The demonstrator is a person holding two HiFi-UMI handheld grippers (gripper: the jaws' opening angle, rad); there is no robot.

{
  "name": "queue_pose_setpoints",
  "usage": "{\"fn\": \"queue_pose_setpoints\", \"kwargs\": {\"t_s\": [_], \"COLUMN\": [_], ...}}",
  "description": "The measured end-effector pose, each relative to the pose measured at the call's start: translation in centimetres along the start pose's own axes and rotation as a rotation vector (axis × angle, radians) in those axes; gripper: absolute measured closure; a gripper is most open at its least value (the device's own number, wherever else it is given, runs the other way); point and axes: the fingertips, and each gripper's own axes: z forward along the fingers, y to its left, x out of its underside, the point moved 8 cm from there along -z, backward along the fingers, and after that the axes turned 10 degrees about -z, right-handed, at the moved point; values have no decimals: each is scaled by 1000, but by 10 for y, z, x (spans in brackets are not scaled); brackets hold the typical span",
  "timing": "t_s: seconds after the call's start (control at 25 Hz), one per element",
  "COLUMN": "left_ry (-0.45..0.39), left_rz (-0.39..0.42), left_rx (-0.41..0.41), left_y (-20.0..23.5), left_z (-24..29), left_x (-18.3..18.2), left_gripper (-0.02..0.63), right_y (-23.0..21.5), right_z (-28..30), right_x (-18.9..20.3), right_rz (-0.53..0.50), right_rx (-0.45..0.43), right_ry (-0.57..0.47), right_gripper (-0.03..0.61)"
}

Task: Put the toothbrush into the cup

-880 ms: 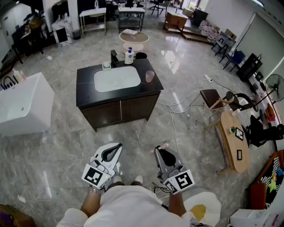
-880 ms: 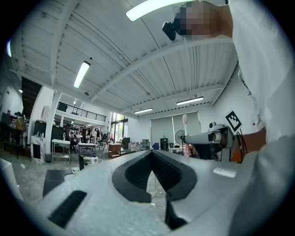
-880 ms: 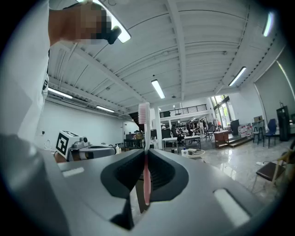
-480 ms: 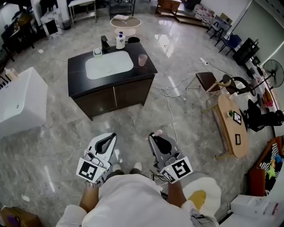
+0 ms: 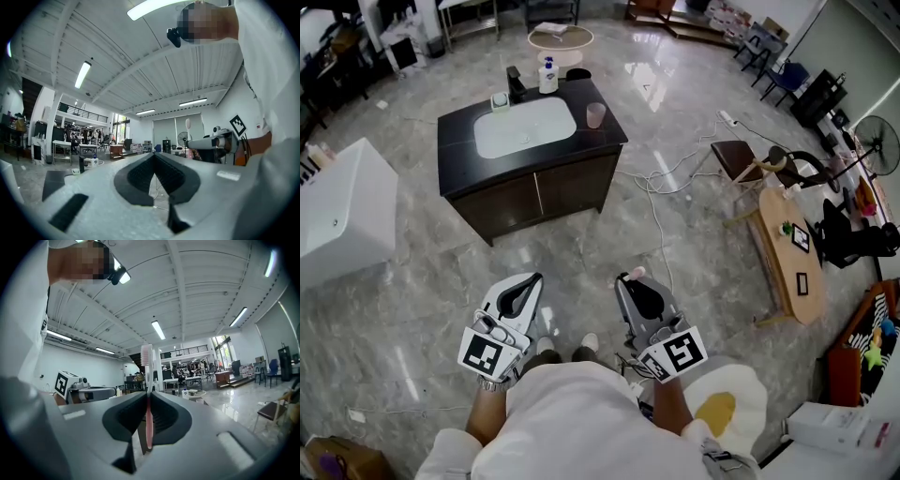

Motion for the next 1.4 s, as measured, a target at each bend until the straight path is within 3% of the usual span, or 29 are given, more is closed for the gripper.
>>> {"fn": "queue_pose_setpoints", "kwargs": {"t_s": [0.4, 0.96, 1.4], "left_ry": [19, 55, 72], "left_rz": [6, 44, 70], "left_rx": [-42, -102, -117], "left_y": [-12, -46, -55], "left_z": [18, 64, 82], "left_x": [9, 21, 21], "left_gripper": [614, 614, 614], "right_y": [-29, -102, -115], "right_z": [-11, -46, -42], "right_x": [9, 29, 35], "right_rz": [1, 43, 53], "right_rx": [-13, -19, -60], "right_ry": [-6, -31, -66], "right_gripper": [541, 541, 541]}}
